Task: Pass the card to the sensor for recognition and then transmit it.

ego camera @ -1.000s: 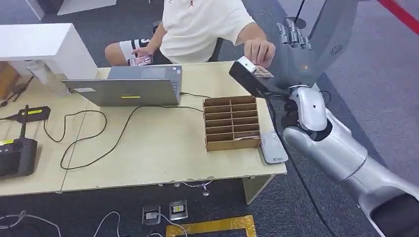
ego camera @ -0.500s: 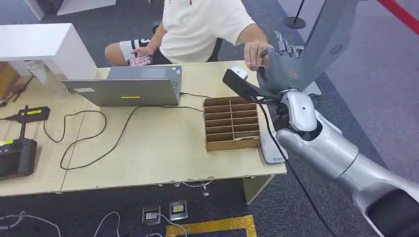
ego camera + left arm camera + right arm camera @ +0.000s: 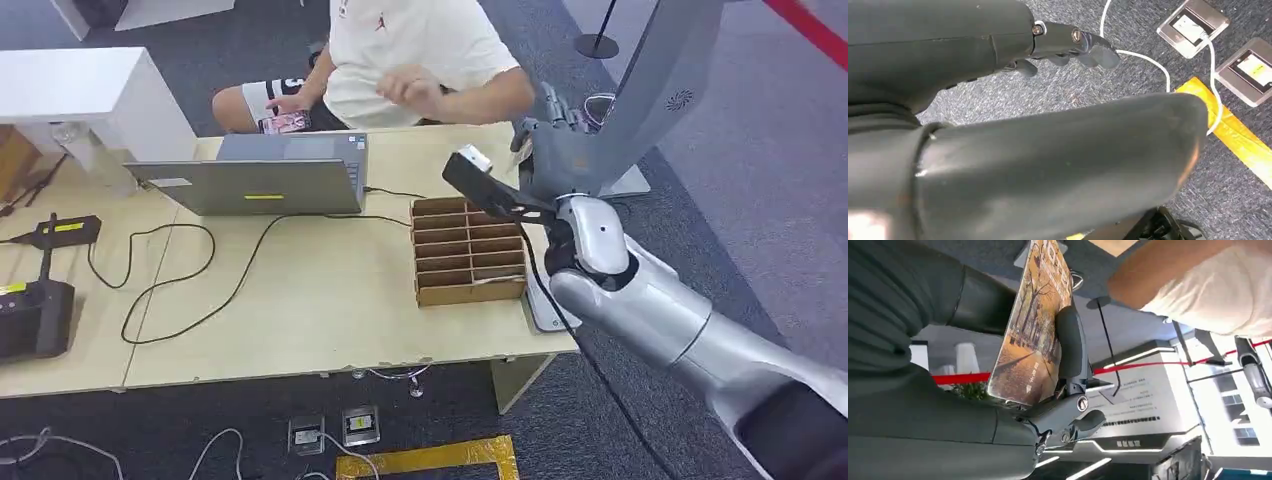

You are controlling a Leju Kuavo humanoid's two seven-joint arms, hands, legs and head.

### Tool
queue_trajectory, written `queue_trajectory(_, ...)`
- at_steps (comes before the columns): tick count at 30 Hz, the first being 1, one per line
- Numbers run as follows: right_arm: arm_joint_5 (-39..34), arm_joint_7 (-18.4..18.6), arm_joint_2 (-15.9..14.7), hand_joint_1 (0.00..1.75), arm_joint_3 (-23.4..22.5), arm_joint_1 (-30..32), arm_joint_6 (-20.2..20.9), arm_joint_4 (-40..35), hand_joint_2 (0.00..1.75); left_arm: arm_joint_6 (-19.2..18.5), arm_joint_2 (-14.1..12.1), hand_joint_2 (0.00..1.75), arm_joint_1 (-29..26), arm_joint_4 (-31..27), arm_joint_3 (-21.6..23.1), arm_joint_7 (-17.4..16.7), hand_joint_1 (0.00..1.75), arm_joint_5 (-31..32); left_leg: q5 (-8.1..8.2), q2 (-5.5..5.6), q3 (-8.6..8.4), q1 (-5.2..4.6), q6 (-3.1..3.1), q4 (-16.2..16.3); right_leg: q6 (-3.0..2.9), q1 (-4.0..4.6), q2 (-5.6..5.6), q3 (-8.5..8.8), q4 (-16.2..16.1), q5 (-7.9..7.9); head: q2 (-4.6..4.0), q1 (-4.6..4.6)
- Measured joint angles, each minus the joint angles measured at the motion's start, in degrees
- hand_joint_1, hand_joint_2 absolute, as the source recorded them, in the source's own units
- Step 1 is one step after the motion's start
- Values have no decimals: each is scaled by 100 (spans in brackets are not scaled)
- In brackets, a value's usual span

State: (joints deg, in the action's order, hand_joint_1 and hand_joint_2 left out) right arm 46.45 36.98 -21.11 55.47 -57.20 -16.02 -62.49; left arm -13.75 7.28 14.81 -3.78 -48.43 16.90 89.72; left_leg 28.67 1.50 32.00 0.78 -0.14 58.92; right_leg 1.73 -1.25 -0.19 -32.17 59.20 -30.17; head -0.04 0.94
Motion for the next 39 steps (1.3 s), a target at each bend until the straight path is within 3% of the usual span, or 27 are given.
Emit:
queue_trajectory(8, -380, 2, -120, 175, -110, 617, -343, 7, 175, 0, 2, 0, 14, 0, 2, -52, 0, 0, 3, -4, -7, 0, 1, 1, 0, 0, 4, 3, -4, 0, 0, -2)
queue_trajectory(18, -899, 2, -470, 175, -1267, 2204, -1174, -138, 175, 0, 9, 0, -164, 0, -18, -52, 0, 0, 15, -15, -9, 0, 2, 1, 0, 0, 16, 6, -9, 0, 0, 2)
queue_trajectory(27, -885, 2, -601, 175, -1825, 2819, -1045, -138, 175, 0, 2, 0, -155, 0, -17, -177, 0, 0, 15, -27, -12, 0, 2, 0, 0, 0, 21, 6, -8, 0, 0, 0)
queue_trajectory(39, -831, 0, -527, 175, -1799, 3113, -559, -122, 175, 0, 0, 0, -52, 0, 2, -293, 0, 0, 15, -28, -10, 0, 2, -1, 0, 0, 23, 6, -6, 0, 0, 0)
